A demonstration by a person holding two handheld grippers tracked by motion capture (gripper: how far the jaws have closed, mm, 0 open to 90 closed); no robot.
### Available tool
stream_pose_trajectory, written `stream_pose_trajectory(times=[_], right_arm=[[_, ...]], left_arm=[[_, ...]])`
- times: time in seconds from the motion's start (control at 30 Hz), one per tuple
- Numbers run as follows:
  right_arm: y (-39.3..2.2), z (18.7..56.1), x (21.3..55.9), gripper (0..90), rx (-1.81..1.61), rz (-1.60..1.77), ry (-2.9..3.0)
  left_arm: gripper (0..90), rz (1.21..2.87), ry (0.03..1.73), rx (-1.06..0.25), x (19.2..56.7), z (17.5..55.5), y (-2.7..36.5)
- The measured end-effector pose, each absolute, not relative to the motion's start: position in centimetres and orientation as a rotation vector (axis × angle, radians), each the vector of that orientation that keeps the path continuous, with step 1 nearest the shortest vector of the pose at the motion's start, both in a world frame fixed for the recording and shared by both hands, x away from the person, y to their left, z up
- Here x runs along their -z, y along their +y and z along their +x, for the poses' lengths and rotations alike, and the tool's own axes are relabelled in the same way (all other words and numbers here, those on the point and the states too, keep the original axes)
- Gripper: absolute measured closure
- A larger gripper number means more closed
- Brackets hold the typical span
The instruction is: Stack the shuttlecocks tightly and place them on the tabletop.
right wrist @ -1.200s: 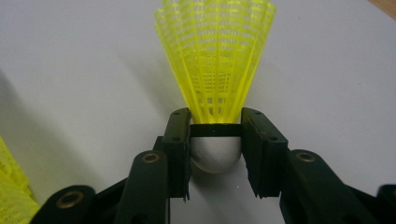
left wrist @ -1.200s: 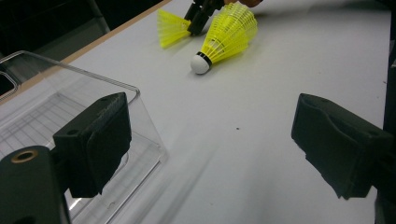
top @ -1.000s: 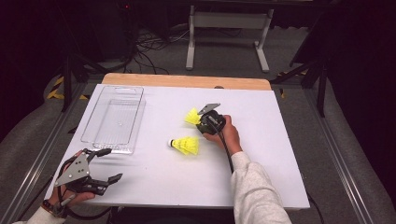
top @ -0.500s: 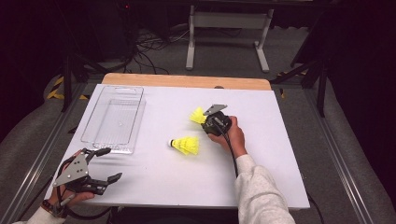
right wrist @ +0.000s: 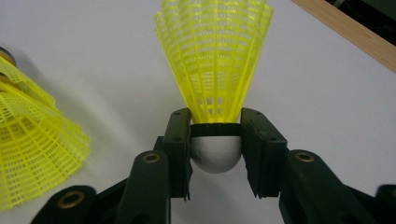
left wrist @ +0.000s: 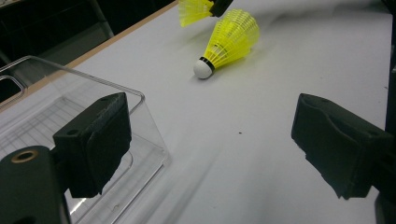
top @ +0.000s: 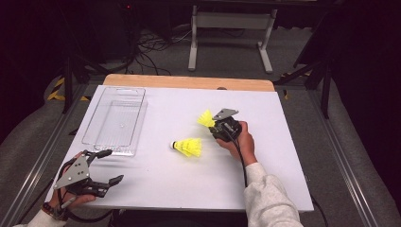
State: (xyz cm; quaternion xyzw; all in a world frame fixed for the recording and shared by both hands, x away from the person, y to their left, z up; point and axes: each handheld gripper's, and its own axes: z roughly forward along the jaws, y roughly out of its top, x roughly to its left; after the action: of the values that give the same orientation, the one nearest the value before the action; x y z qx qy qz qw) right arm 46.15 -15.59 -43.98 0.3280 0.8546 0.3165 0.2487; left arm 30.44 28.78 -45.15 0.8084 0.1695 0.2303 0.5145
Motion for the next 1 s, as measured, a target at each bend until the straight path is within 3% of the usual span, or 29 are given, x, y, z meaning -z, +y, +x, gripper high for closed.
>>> stream_pose_trajectory(times=[1.0], right_arm=[[-17.8,39.2,44.0,65.3,-0.836,0.926,2.385]], left_arm=[[12.9,1.940,0.400,-0.558,45.0,30.3,28.7]])
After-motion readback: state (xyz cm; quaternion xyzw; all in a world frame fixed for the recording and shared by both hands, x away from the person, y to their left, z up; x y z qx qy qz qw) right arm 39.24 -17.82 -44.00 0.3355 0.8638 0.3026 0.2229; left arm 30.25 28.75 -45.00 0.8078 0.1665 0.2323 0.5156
